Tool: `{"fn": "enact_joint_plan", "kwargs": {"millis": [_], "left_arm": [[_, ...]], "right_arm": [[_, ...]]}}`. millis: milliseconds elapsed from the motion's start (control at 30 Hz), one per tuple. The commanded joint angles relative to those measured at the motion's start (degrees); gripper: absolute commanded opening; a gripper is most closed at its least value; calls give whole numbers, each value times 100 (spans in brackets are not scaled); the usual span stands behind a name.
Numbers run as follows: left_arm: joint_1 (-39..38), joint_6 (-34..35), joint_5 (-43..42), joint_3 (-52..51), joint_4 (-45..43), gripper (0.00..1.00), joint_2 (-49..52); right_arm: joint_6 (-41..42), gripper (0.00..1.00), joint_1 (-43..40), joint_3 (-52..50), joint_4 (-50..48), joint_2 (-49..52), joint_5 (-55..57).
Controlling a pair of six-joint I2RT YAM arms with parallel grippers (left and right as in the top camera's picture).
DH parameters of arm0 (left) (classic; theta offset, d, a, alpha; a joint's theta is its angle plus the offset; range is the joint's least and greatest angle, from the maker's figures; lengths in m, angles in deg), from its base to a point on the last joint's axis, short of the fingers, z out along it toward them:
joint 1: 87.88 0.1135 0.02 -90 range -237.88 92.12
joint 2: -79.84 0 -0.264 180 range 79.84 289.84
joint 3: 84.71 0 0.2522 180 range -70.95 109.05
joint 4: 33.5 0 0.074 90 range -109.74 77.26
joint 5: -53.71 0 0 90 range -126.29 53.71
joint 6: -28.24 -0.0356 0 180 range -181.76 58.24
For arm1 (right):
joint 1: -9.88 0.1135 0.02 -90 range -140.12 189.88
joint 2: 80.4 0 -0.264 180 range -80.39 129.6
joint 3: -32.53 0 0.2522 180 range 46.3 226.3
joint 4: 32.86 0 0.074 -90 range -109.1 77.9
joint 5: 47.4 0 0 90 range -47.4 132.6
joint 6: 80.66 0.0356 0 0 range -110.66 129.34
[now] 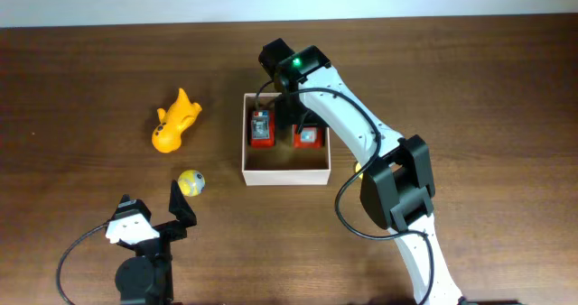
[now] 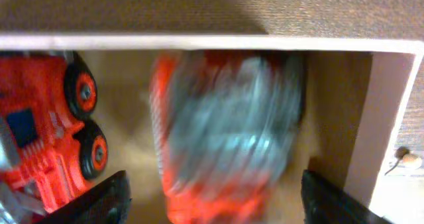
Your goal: Pack container
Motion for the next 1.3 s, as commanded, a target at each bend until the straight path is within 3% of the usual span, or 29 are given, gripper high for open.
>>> {"fn": "enact_joint_plan", "kwargs": {"millis": [0, 333, 700, 1000, 1133, 1200, 1267], "left_arm": [[24, -114, -42, -35, -15, 99, -28], [24, -114, -42, -35, -15, 99, -28], [24, -114, -42, -35, -17, 99, -28], [24, -114, -42, -35, -15, 99, -28], [24, -114, -42, -35, -15, 99, -28], [24, -114, -42, -35, -17, 99, -28], [24, -114, -42, -35, -15, 99, -28]], "right_arm": [[31, 80, -24, -31, -13, 28, 155], [-70, 79, -24, 66, -33, 7, 136], [-844, 78, 81, 1274, 181, -114, -726], [-920, 59, 240, 1073, 258, -76, -791], [-914, 38, 240, 699, 219, -76, -798], [-914, 36, 243, 636, 216, -76, -796], [-914, 28, 240, 619, 208, -76, -796]]}}
